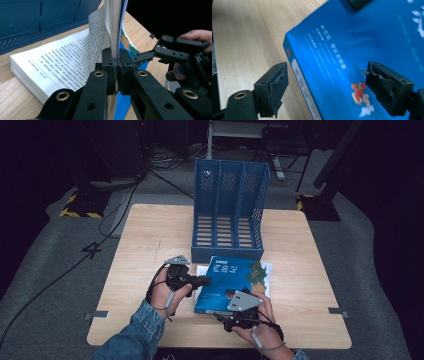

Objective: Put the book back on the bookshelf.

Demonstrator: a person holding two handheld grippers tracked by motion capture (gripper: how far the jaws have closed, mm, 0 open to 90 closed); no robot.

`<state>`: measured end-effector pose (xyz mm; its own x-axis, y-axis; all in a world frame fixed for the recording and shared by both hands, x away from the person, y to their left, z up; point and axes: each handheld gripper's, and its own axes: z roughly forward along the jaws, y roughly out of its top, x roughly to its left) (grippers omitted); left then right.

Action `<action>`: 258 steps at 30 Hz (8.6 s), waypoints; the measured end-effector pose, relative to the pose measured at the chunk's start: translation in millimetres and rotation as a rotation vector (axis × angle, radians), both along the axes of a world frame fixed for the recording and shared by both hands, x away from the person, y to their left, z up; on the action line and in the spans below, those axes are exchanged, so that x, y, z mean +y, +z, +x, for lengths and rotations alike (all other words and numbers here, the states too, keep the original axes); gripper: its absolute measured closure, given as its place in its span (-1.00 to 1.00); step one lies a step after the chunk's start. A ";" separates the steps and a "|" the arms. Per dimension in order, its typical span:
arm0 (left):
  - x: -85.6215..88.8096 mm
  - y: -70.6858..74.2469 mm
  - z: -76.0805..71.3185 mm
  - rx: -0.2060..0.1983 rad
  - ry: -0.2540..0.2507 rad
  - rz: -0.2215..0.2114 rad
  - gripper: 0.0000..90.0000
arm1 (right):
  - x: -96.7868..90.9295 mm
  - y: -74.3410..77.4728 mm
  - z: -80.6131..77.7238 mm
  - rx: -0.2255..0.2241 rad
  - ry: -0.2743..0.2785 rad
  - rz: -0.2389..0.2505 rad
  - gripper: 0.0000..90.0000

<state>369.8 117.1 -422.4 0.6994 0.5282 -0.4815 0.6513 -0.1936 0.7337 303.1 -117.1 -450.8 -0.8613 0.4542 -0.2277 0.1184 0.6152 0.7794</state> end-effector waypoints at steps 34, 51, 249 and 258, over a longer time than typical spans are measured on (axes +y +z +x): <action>-11.5 -3.3 17.0 0.092 0.012 -0.008 0.90 | 48.4 -53.2 -4.1 -0.455 -0.126 -0.319 -0.78; 0.8 -17.6 28.4 0.124 0.075 0.002 0.62 | 40.3 -37.7 2.6 -0.395 -0.053 -0.325 -0.29; 82.9 -81.3 58.6 -0.168 0.348 0.489 -0.31 | -83.1 216.0 249.5 0.002 -0.660 0.519 0.36; 82.9 -81.3 58.6 -0.168 0.348 0.489 -0.31 | -71.0 200.5 262.2 0.010 -0.648 0.544 0.36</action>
